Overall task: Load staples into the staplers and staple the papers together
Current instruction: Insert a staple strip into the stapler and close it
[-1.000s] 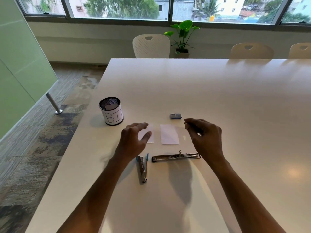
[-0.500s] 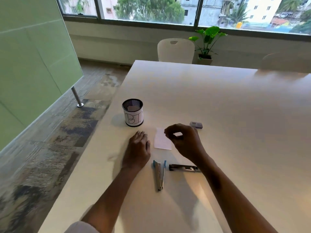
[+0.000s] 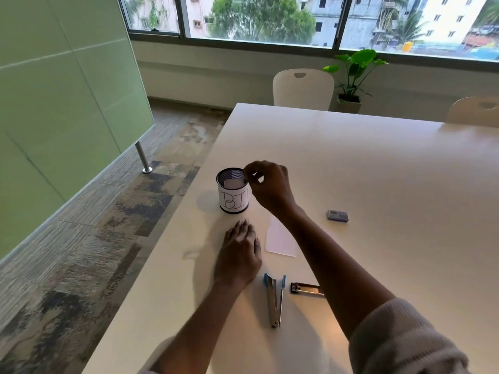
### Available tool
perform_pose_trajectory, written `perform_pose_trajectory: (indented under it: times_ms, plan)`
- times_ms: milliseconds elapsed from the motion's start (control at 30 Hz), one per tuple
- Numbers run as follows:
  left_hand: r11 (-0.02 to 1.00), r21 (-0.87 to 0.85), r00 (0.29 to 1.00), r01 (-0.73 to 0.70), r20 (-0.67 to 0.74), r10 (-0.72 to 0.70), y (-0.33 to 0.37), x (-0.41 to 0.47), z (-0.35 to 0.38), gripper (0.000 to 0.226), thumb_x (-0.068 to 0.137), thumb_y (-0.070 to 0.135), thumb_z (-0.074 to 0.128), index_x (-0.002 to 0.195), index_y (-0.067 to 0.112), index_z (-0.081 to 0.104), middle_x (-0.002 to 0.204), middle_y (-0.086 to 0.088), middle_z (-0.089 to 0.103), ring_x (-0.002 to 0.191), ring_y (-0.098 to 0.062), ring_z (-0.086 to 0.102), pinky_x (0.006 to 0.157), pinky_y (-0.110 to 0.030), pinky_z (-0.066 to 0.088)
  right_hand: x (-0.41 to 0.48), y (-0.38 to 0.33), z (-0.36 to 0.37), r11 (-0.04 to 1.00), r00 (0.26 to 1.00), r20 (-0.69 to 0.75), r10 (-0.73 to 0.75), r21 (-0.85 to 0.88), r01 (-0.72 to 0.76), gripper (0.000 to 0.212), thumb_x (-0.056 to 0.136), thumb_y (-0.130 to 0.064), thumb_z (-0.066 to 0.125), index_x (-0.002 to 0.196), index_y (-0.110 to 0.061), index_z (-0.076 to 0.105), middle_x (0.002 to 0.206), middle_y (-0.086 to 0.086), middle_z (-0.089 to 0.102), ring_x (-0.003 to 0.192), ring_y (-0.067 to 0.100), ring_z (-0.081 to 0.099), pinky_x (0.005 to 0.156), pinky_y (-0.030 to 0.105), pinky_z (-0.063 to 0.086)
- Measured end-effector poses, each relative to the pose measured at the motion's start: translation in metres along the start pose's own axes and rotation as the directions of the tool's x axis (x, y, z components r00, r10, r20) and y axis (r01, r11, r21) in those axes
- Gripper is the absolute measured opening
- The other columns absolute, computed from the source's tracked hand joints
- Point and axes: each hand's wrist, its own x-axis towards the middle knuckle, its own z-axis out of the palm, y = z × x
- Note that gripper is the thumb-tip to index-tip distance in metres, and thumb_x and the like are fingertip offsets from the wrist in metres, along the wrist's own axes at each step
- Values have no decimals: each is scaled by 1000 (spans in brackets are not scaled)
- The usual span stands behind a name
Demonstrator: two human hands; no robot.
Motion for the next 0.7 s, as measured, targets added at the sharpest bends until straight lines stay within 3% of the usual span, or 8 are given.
perform_pose_trajectory:
  times_ms: [200, 367, 533, 700]
  plan:
    - [1000, -12, 1000, 3, 1, -3, -2, 1, 1, 54, 100, 29, 35, 149, 8, 40, 158, -11, 38, 149, -20, 30, 123, -33, 15, 18, 17, 25, 996, 996, 65, 67, -70, -62, 17, 85, -6, 68, 92, -16, 80, 87, 6, 74, 73, 22, 65, 71, 31, 51]
    - [1000, -24, 1000, 6, -16, -6, -3, 2, 1, 54, 99, 29, 36, 149, 8, 41, 158, -11, 39, 149, -21, 31, 123, -33, 14, 19, 21, 25, 995, 996, 53, 72, -65, -69, 17, 85, -9, 71, 94, -17, 81, 88, 5, 77, 73, 19, 66, 69, 22, 39]
    - [1000, -18, 1000, 2, -25, -3, -5, 2, 2, 54, 99, 29, 36, 148, 7, 42, 157, -11, 40, 148, -20, 31, 123, -33, 16, 16, 14, 2, 997, 997, -4, 82, 10, -82, 18, 82, -2, 69, 88, -14, 81, 85, 1, 78, 67, 22, 68, 75, 29, 52]
    - [999, -45, 999, -2, -43, 0, -5, 3, 2, 51, 99, 26, 43, 145, 4, 47, 152, -14, 46, 145, -24, 37, 122, -35, 23, 6, 17, -41, 994, 996, -32, 87, 70, -85, 9, 85, -9, 73, 90, -12, 80, 81, -2, 77, 70, 18, 71, 75, 25, 54]
